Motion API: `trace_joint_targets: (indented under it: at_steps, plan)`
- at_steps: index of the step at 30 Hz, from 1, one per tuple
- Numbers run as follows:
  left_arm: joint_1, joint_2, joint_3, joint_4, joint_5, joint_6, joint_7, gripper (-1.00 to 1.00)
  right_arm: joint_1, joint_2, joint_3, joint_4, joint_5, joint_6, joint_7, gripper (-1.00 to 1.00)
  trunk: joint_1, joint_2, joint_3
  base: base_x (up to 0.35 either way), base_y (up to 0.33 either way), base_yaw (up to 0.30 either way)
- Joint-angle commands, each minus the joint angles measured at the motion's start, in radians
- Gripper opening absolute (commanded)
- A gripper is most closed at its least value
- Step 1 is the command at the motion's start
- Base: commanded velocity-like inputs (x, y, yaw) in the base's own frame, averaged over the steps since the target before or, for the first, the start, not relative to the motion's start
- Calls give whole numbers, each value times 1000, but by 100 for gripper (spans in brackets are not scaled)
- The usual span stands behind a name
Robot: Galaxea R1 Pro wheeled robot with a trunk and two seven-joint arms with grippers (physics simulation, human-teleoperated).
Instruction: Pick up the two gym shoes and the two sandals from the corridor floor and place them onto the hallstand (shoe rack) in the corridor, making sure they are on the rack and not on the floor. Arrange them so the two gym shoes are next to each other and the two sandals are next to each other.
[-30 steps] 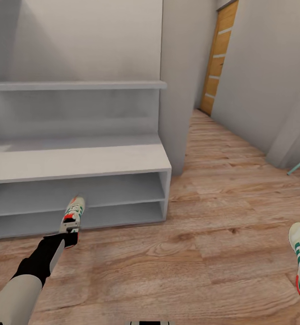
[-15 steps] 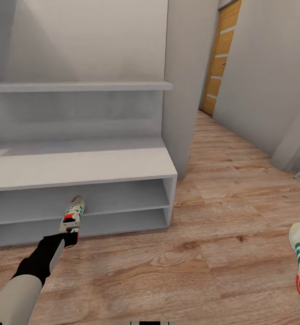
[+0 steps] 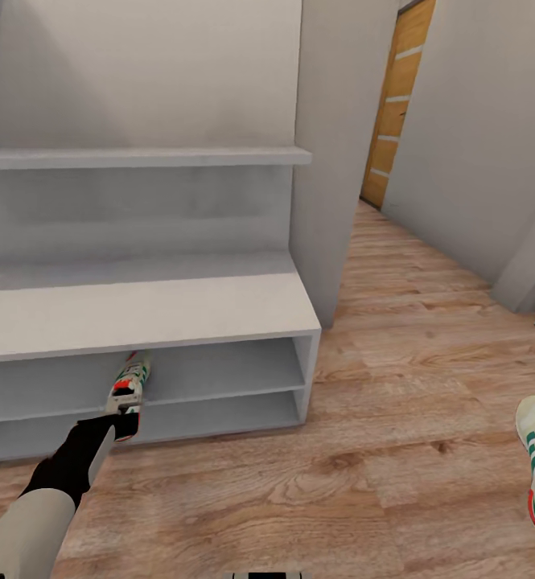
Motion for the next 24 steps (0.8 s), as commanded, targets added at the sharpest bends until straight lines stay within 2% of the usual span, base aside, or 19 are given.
trace_joint_targets:
  at_steps: [1, 8, 15, 24]
  plan:
    - [0, 0, 1, -2, -3, 5, 1, -100, -1, 0, -2, 1, -11, -2, 9, -100, 0, 0, -1, 206, 0, 0]
    - [0, 0, 1, -2, -3, 5, 1, -100, -1, 0, -3, 1, -11, -2, 9, -100, 0, 0, -1, 82, 13, 0]
    - [0, 0, 1, -2, -3, 5, 1, -100, 0, 0, -3, 1, -11, -2, 9, -100, 0, 0, -1, 219, 99, 0]
    - [-1, 0, 1, -3, -3, 5, 1, -100, -1, 0, -3, 1, -11, -2, 9, -100, 0, 0, -1, 104, 8, 0]
